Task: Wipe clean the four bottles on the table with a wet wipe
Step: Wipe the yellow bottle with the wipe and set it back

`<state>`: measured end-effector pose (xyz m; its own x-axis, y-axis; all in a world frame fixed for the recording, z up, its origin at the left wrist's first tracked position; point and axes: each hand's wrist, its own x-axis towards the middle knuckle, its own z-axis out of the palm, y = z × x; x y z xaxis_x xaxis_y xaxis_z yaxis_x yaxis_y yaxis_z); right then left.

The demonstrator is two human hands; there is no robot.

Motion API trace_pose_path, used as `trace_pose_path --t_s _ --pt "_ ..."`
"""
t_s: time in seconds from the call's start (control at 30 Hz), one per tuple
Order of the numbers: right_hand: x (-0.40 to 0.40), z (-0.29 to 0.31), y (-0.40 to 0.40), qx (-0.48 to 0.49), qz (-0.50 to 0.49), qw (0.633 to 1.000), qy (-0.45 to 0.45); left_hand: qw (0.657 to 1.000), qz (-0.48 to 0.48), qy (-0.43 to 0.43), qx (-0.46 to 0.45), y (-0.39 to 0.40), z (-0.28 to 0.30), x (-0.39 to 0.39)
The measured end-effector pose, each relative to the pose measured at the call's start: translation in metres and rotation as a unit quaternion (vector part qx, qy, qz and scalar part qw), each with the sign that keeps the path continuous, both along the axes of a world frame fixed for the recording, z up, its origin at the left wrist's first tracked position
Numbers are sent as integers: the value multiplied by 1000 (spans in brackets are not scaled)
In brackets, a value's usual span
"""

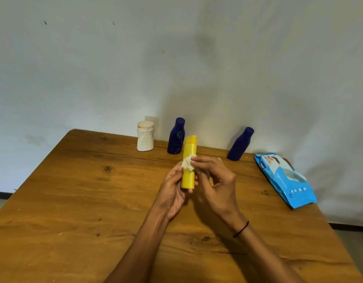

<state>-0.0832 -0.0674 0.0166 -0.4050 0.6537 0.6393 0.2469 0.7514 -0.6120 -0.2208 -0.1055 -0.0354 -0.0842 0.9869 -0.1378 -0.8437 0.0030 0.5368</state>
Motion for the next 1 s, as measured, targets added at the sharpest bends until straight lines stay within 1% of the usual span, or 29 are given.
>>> trace_pose_path --t_s 0.03,0.1,0.13,0.27,0.43,0.5,0.67,0.73,0.8,0.93,1.0 --pt "-2 -3 -5 8 1 1000 -13 1000 -4 22 10 1 -1 0" --pt "-5 -9 -13 39 0 998 -44 998 -8 69 2 2 -3 4" --pt "-6 -13 -16 51 1 997 -60 997 -10 75 -4 3 -2 7" --pt "-6 -22 -23 61 0 993 -100 999 -41 12 25 -2 1 10" --pt "-3 -13 -18 105 -26 983 -148 997 -78 29 6 1 -7 8" --pt "-3 -4 -2 112 -29 981 -157 995 -93 31 9 -1 -8 7" --pt "-8 22 37 113 -39 976 -184 990 -120 72 4 -3 -1 4" --pt "-9 27 39 114 -24 974 -194 991 -120 66 4 -3 0 4" --pt "-6 28 35 111 15 972 -205 992 -116 53 17 -3 -3 3" --pt "5 17 8 71 127 958 -247 990 -120 -27 74 -2 -4 0" --pt "12 11 1 53 150 954 -254 986 -124 -36 101 -1 -4 -1"
